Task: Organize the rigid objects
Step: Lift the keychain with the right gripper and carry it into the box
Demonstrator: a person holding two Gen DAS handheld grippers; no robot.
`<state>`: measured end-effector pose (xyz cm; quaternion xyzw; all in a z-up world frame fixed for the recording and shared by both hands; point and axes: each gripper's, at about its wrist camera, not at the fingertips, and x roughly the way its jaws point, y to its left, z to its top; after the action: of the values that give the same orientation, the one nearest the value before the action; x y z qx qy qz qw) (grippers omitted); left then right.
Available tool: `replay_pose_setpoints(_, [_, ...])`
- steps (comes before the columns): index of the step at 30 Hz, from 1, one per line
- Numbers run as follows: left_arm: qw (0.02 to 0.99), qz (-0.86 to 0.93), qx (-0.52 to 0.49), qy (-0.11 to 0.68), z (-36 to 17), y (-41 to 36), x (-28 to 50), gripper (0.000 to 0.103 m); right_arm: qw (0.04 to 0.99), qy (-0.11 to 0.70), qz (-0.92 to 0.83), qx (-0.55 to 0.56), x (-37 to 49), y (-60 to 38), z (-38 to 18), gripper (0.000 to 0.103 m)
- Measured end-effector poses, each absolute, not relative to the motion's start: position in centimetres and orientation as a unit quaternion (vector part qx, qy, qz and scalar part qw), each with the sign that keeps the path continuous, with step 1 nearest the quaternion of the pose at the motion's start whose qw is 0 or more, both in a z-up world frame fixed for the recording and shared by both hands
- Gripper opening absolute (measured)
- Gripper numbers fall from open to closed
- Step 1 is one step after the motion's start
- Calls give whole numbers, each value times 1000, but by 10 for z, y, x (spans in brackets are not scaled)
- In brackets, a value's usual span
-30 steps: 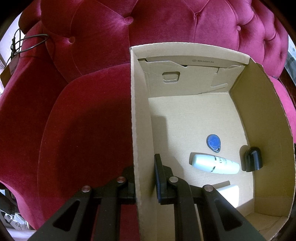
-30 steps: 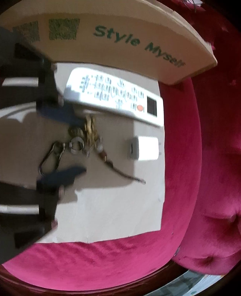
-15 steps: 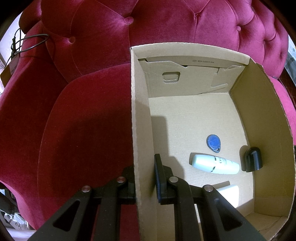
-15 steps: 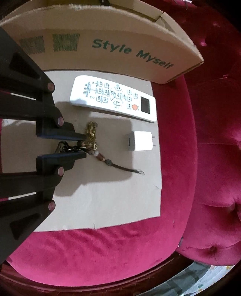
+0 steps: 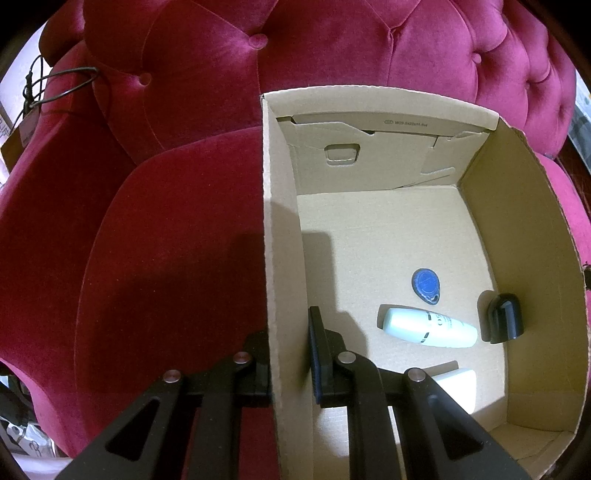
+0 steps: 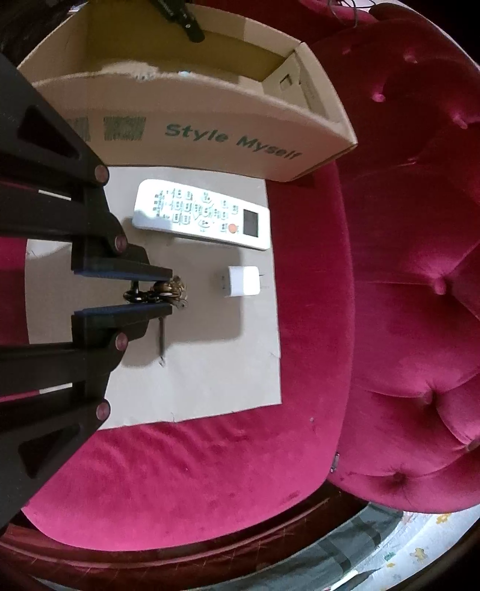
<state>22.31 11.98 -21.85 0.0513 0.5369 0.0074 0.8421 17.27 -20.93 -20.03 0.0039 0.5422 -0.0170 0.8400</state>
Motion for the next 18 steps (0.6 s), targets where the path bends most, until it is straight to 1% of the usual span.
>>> replay_pose_setpoints(18, [843,4,43,536,-219,126,221,15,863,505,-21,-4,171,-196,-139,10])
